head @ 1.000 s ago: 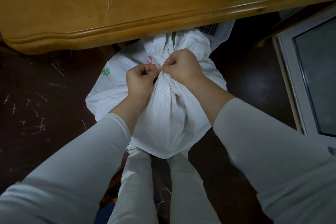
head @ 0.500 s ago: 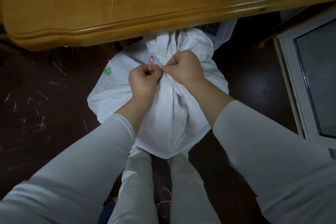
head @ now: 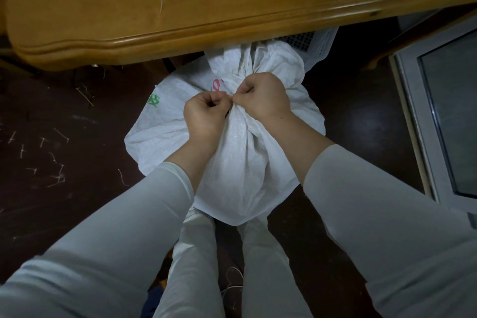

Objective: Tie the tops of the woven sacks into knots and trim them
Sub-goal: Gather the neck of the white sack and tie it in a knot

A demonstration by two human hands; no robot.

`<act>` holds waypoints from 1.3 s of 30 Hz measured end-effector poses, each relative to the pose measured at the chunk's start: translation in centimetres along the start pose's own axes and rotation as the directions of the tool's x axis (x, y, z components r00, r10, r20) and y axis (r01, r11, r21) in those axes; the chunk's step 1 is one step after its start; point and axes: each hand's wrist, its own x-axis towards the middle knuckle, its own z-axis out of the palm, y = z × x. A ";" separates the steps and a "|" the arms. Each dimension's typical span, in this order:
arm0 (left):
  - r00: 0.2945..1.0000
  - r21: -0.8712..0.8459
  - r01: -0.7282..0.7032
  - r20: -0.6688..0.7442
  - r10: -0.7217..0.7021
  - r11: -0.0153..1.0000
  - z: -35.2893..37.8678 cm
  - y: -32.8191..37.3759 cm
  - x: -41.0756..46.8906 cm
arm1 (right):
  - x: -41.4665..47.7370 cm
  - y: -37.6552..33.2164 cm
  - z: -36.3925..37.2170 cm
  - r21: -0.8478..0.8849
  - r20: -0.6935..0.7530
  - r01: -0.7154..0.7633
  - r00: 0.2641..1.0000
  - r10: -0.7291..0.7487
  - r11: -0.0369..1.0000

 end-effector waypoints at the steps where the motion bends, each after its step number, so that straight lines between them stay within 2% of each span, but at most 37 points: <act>1: 1.000 0.012 -0.007 -0.006 0.007 1.000 0.0 0.0 0.0 | 0.0 0.0 0.0 0.007 -0.002 0.005 1.000 -0.005 1.000; 13: 0.996 0.115 -0.060 -0.053 0.066 0.992 0.4 0.6 0.1 | 0.2 0.3 0.0 0.099 0.008 0.019 1.000 -0.020 0.995; 25: 0.998 0.185 -0.064 0.006 0.064 0.981 0.3 0.4 -0.1 | 0.6 0.1 -0.3 0.096 0.135 -0.075 0.989 0.062 0.993; 30: 0.996 0.144 -0.077 0.054 0.070 0.987 0.1 0.1 0.0 | 0.4 0.1 -0.6 0.192 0.181 -0.101 0.981 0.066 0.976; 33: 0.997 0.127 -0.077 0.036 0.073 0.989 0.0 0.3 0.1 | 0.4 0.0 -1.1 0.232 0.205 -0.105 0.977 0.057 0.967; 39: 0.996 0.146 -0.081 0.039 0.076 0.986 0.5 1.0 0.0 | 0.2 -0.1 -1.2 0.267 0.174 -0.121 0.982 0.076 0.956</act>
